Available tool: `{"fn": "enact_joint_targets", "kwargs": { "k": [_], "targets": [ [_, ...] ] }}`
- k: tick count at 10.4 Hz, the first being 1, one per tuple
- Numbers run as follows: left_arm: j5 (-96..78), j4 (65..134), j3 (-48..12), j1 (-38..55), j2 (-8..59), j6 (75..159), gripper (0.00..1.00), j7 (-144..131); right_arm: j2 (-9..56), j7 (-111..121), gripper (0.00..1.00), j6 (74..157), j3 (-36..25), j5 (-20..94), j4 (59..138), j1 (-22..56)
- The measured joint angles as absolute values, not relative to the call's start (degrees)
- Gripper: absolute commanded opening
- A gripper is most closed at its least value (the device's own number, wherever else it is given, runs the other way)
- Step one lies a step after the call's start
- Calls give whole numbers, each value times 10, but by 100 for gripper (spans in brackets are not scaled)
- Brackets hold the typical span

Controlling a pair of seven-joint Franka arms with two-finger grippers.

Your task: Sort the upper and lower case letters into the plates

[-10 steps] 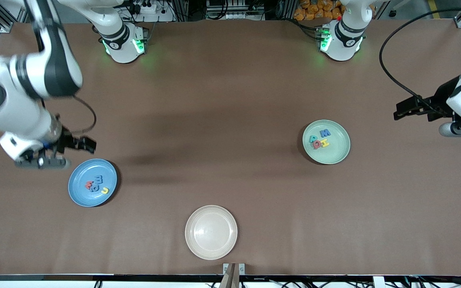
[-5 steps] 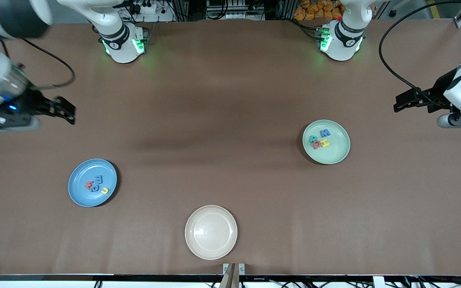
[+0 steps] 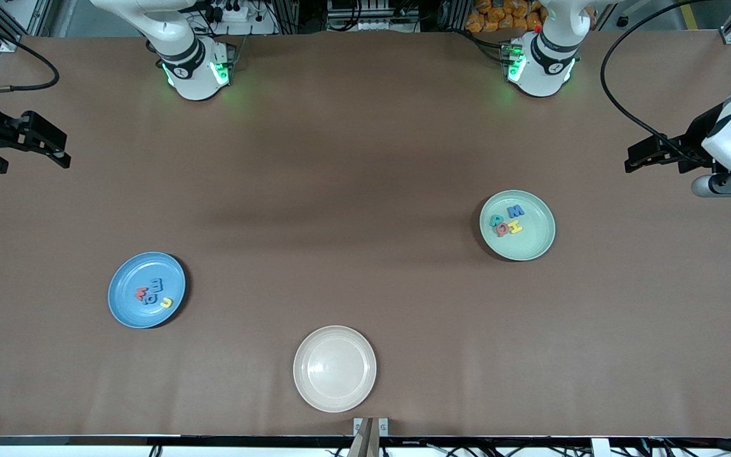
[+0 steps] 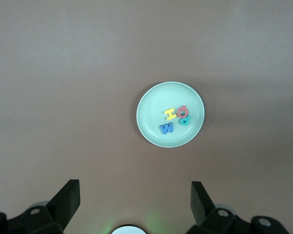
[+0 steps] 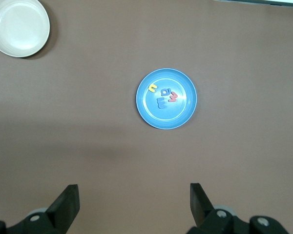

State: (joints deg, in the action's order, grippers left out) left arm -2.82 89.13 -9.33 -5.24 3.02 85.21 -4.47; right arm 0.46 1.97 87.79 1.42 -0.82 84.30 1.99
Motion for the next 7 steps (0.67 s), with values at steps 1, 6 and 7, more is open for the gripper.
{"fn": "enact_joint_targets", "kwargs": {
  "k": [1, 6, 7],
  "targets": [
    [-28, 891, -93, -52, 30, 852, 100, -45, 6, 20, 100, 877, 15, -8, 843, 20],
    [13, 891, -92, -44, 30, 872, 100, 30, 7, 20, 100, 878, 15, -8, 843, 20],
    [31, 891, -92, -34, 30, 884, 100, 32, 8, 20, 100, 878, 15, -8, 843, 20]
  ]
}}
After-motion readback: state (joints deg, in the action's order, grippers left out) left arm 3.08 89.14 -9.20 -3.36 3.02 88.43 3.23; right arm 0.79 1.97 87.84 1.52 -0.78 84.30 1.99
